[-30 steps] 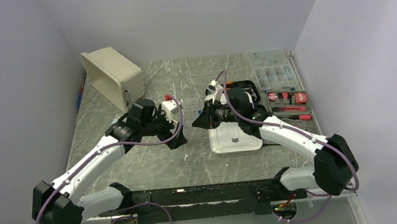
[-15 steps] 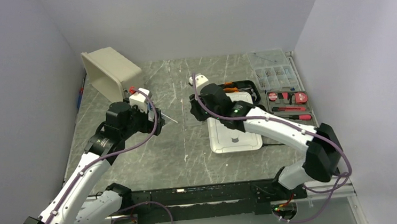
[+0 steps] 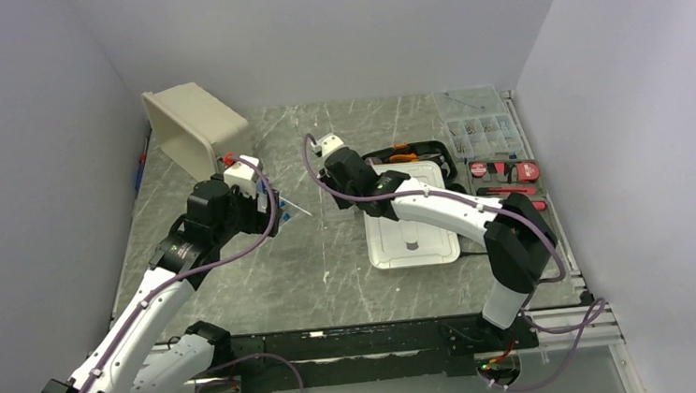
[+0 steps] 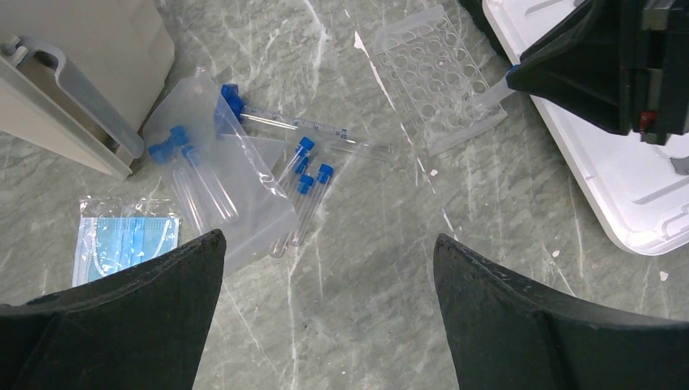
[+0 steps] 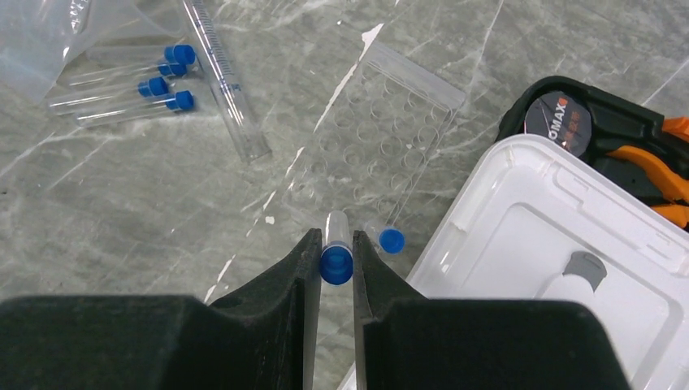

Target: Organize the chemistry lab equipment

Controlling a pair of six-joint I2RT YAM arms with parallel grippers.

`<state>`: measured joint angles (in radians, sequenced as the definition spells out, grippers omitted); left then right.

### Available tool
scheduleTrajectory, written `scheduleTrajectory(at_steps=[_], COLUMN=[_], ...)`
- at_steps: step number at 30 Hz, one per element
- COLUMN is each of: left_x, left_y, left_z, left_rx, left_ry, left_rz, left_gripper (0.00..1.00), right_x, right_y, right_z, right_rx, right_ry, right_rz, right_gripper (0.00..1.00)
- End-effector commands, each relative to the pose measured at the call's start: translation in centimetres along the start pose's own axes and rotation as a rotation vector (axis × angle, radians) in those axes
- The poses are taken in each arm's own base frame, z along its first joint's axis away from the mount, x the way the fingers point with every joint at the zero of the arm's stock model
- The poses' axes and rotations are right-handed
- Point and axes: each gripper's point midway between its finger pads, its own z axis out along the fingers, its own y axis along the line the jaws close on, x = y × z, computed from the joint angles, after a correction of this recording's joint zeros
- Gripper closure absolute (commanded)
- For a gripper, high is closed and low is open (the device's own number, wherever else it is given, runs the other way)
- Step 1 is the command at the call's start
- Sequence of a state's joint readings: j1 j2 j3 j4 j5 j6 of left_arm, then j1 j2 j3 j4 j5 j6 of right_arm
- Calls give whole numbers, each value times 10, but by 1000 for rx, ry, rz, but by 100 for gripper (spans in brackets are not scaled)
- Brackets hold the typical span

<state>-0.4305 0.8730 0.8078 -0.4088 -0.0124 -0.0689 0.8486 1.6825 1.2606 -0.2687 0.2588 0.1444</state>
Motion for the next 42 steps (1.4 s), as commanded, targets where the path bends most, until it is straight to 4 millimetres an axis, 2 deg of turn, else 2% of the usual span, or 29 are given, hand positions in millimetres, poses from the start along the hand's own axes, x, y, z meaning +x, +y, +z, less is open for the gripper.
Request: scheduleTrajectory(at_steps=[1,30,42], left_x=[-8,-5,-5], left_y=[2,2,1], left_z=[0,3,4], left_rx=[-13,-8,-7], left_ry=[-30,-12,-12], left_rz=[-10,-8,-7], left_gripper=[1,1,1], right_x=[-26,1,4], right_y=[-2,-6,-5], right_z=[6,31,29], right_rx=[25,76,70], right_ry=[-53,57,80], right_rz=[-19,-65,-66], right_gripper=[92,93,93])
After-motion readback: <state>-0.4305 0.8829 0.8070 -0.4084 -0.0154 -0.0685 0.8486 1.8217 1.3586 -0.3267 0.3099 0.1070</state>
